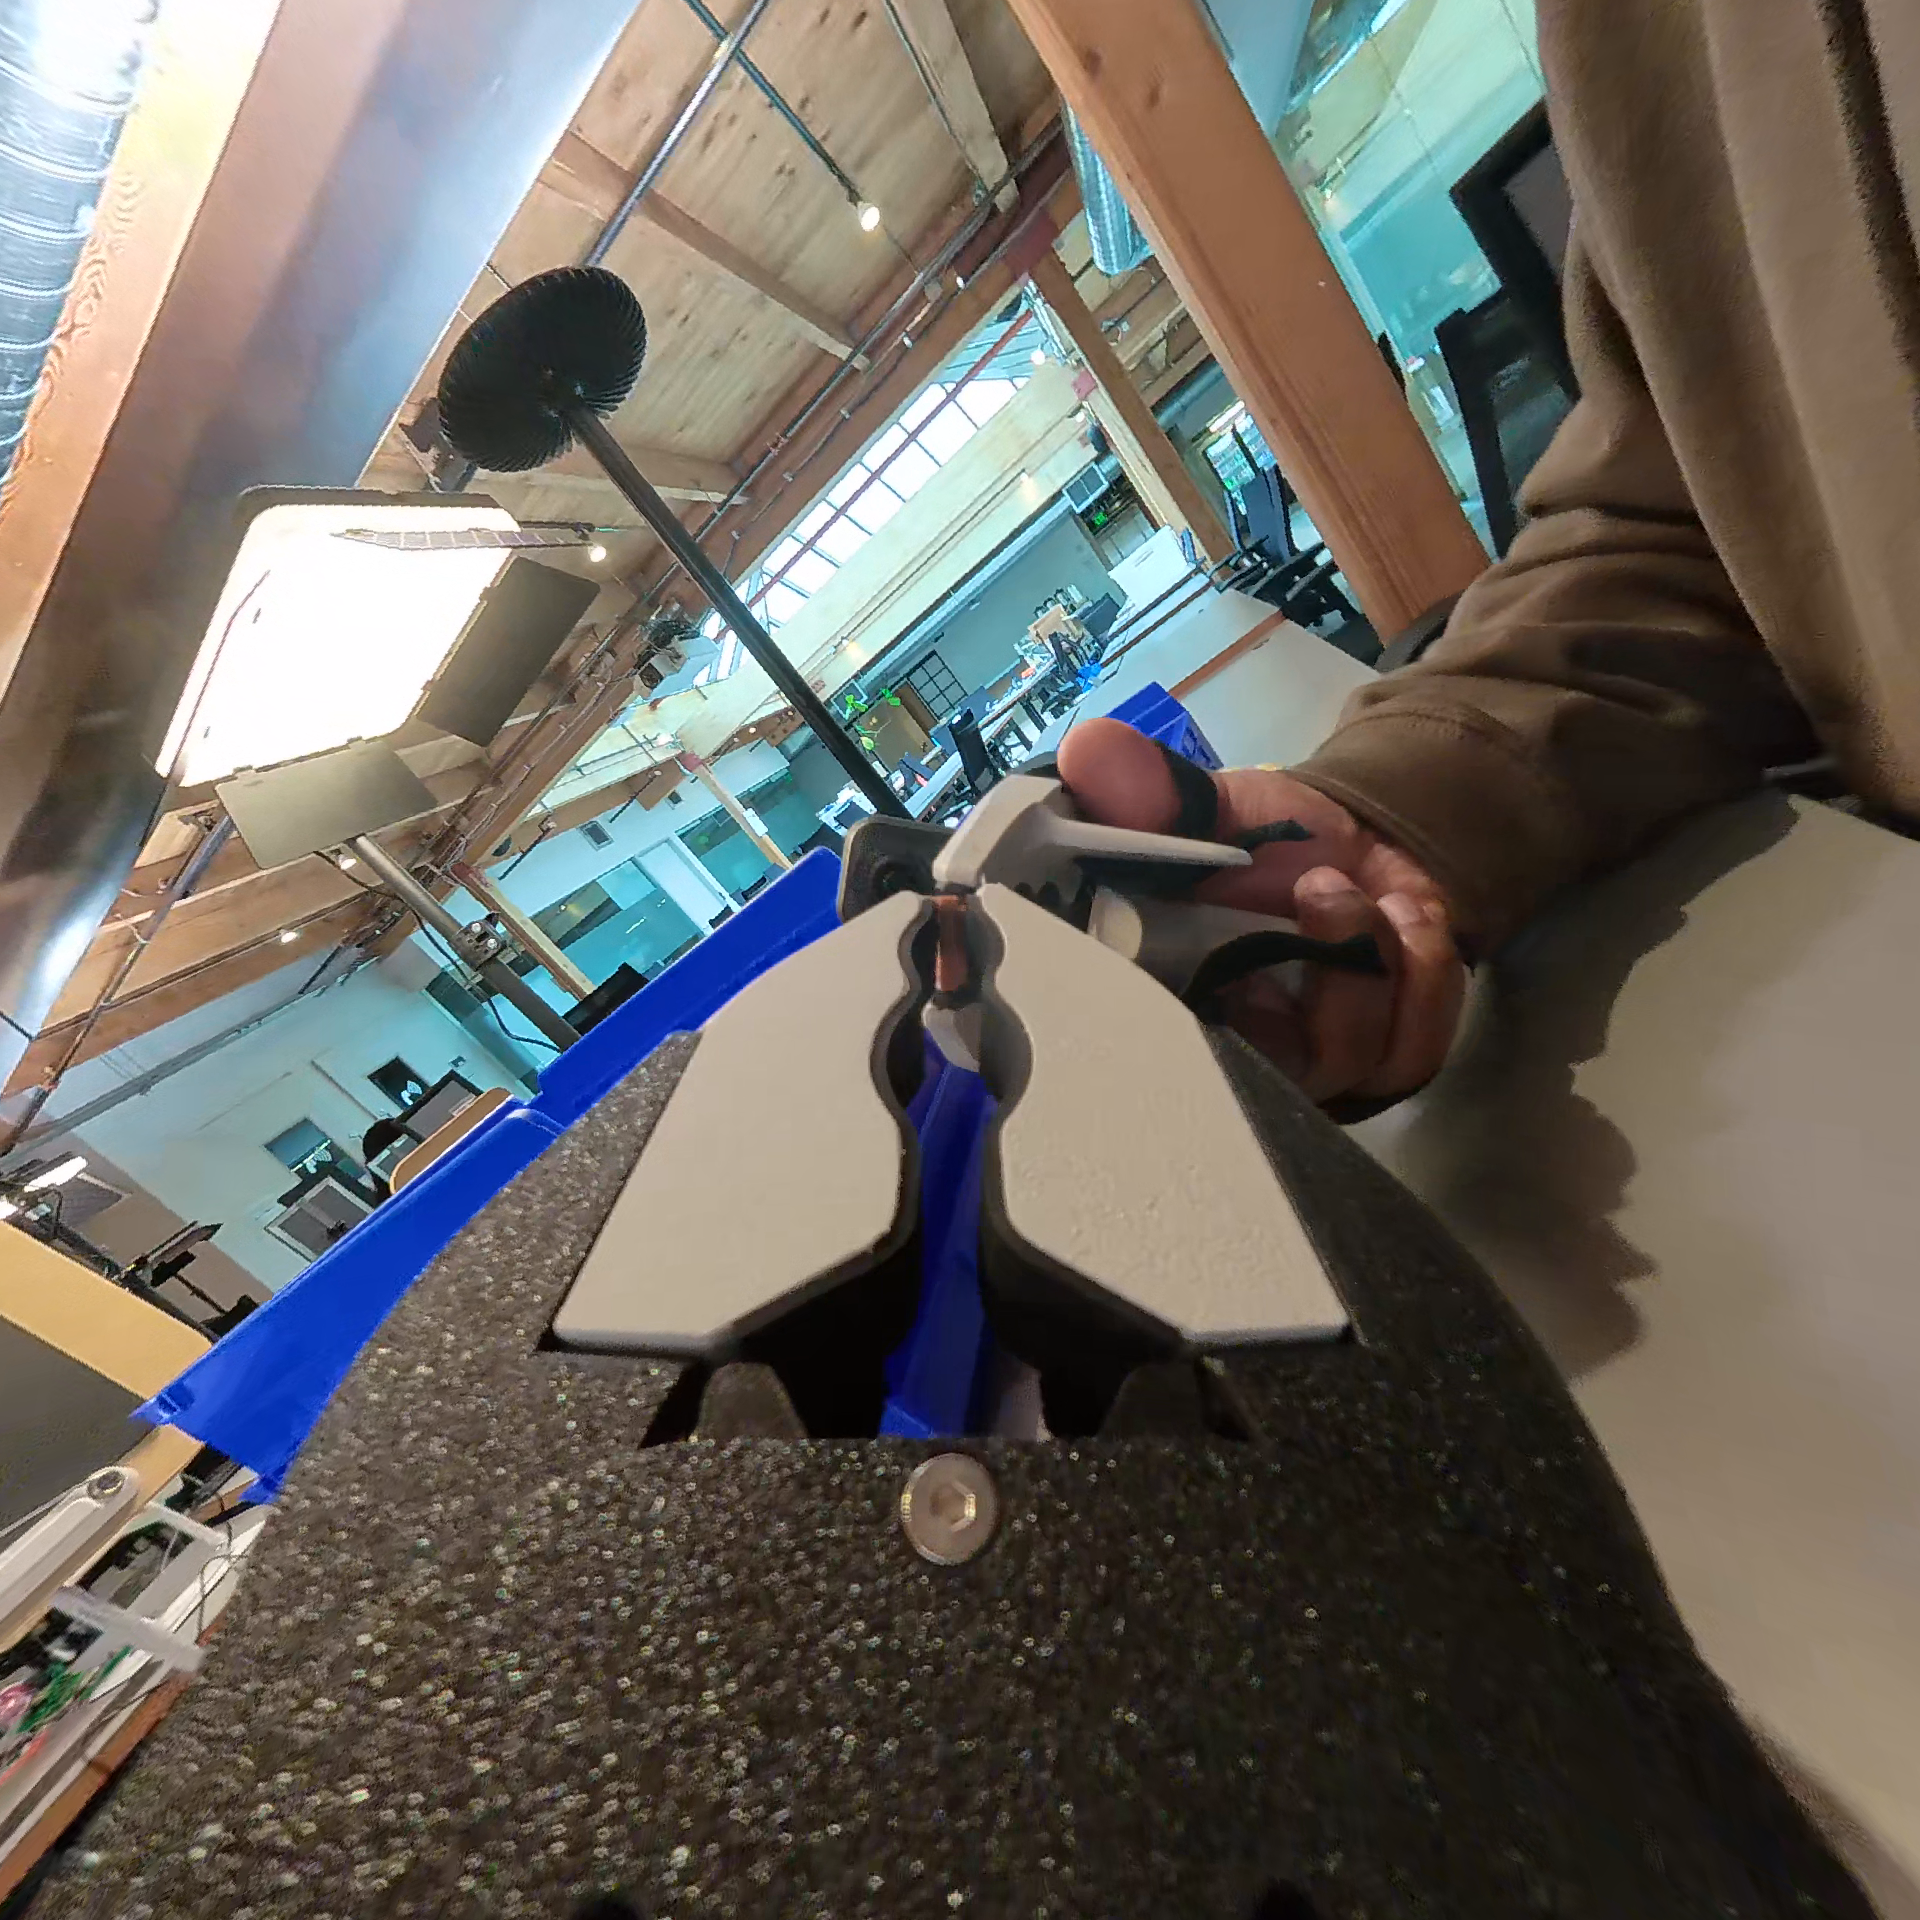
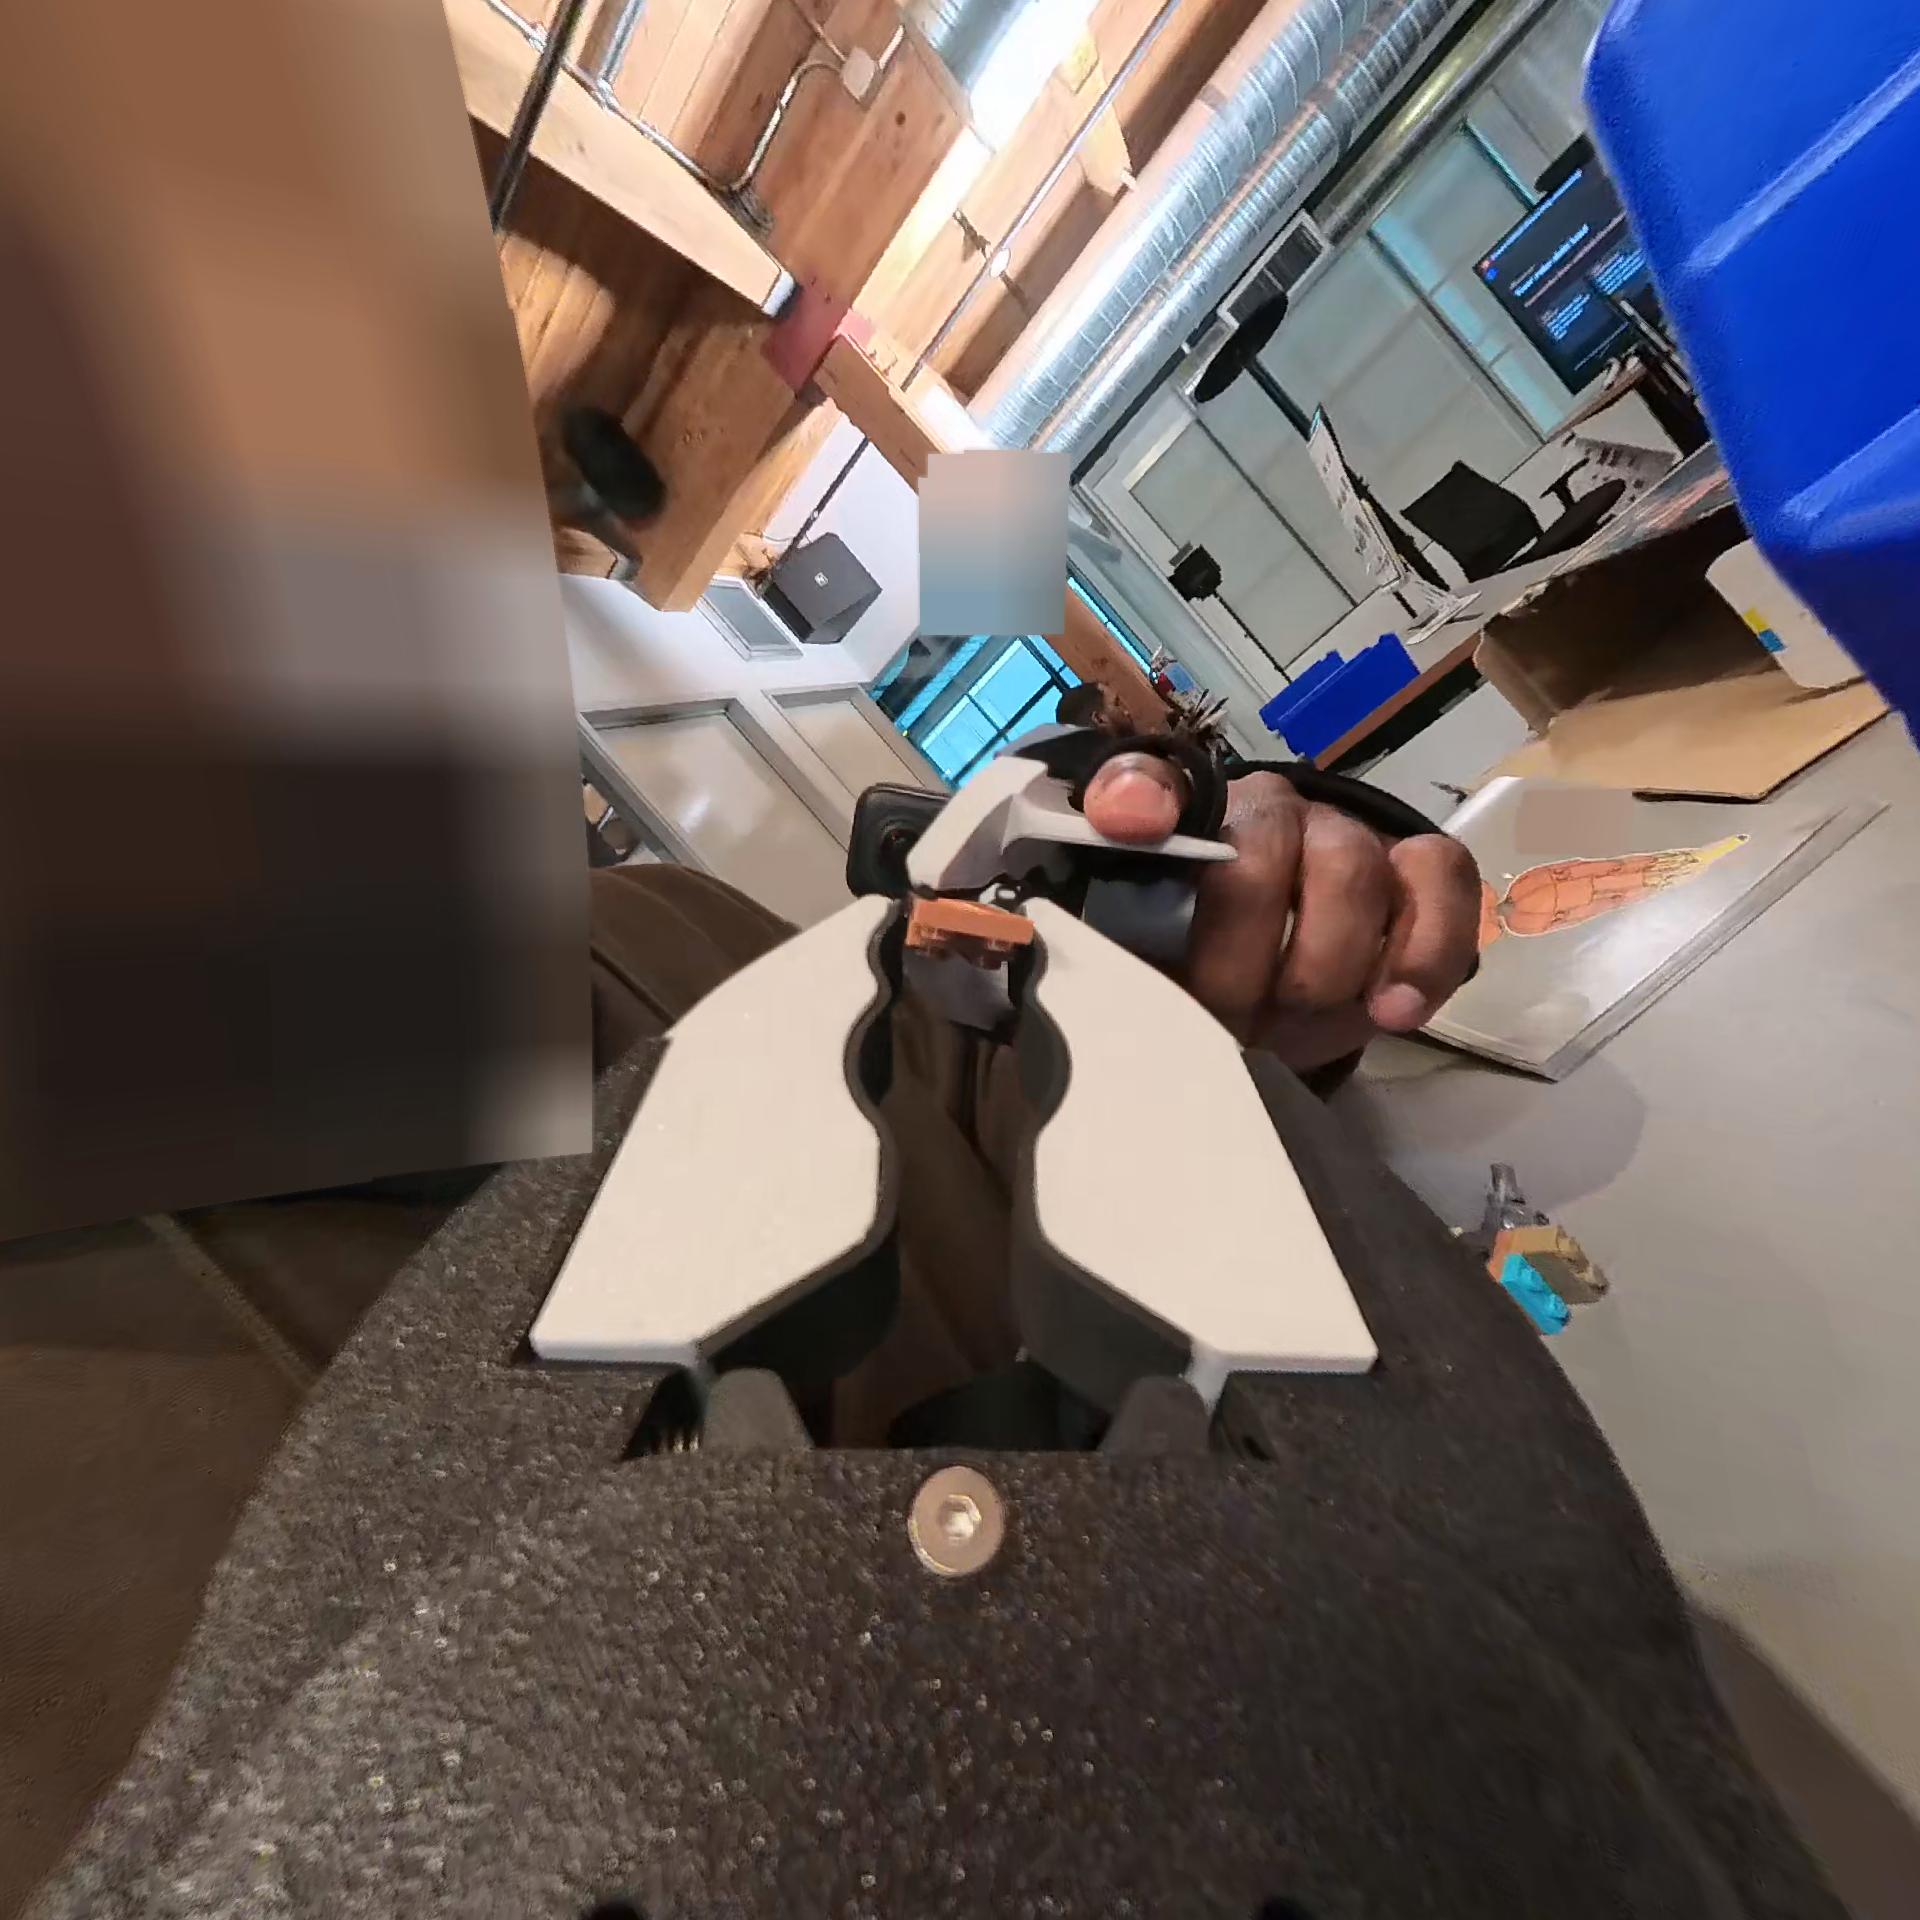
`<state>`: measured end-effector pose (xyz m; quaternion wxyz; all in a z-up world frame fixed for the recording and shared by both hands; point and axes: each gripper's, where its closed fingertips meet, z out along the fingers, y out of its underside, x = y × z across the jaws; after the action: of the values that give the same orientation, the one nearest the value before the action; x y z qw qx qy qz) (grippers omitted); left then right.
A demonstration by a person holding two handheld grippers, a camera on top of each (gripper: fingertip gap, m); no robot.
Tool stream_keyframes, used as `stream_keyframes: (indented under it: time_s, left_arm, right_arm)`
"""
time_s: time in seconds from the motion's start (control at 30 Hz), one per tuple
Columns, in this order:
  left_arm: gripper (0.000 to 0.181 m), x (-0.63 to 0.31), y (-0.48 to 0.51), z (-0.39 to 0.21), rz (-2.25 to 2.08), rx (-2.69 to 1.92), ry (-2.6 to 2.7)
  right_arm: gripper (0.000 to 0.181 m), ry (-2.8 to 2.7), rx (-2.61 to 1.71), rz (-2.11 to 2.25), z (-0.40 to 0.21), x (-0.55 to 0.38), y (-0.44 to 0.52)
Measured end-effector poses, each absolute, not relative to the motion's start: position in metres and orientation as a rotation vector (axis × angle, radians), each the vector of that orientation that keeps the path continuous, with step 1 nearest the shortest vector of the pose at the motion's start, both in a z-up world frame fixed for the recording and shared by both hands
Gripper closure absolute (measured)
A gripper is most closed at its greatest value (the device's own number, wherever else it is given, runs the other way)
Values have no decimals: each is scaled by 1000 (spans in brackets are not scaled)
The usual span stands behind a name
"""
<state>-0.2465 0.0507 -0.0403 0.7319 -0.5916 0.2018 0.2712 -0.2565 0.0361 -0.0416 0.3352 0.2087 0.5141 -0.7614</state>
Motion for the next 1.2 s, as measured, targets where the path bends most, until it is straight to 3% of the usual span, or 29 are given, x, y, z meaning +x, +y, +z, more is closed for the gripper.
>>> stream_keyframes:
  time_s: [0.7, 1.2]
  left_arm:
    - [175, -262, 63, -93, 59, -1672, 170]
    - [175, -258, 63, -100, -313, -1700, -8]
  right_arm:
    - [163, 1987, 531, -1979, -99, -267, 53]
    - [163, 2166, 448, -1945, -111, -262, 55]
